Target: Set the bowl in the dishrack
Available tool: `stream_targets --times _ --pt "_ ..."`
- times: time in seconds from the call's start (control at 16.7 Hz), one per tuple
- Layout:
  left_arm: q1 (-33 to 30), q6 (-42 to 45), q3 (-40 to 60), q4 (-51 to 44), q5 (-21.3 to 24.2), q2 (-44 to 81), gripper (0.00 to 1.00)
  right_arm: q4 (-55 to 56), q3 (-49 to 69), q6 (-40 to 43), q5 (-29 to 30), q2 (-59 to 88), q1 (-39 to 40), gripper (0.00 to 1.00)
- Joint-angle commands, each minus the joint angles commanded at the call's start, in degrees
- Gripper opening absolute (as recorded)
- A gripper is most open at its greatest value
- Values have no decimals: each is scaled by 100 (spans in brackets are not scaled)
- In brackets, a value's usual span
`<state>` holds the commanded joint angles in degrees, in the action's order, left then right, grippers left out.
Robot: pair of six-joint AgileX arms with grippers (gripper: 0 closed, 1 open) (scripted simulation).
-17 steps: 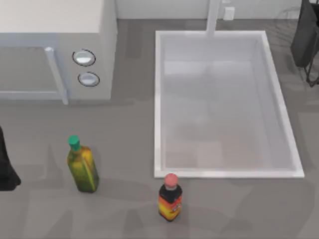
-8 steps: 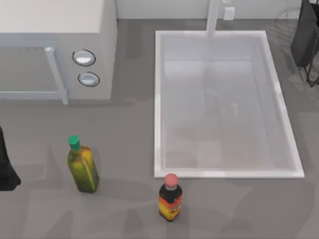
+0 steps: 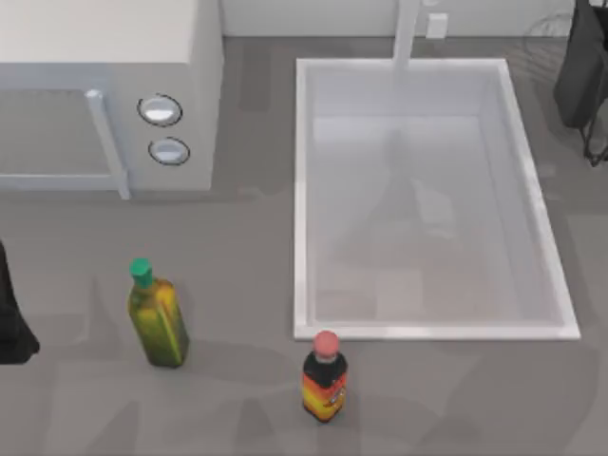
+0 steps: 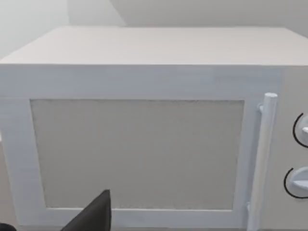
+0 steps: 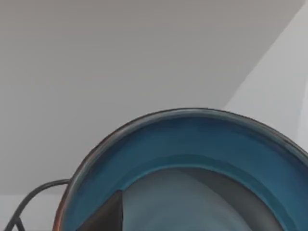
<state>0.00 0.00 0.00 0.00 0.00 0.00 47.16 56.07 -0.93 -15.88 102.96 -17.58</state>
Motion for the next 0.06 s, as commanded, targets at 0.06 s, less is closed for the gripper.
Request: stream_targets --times 0.06 --pt "0 0 0 0 0 0 100 0 0 0 0 0 0 100"
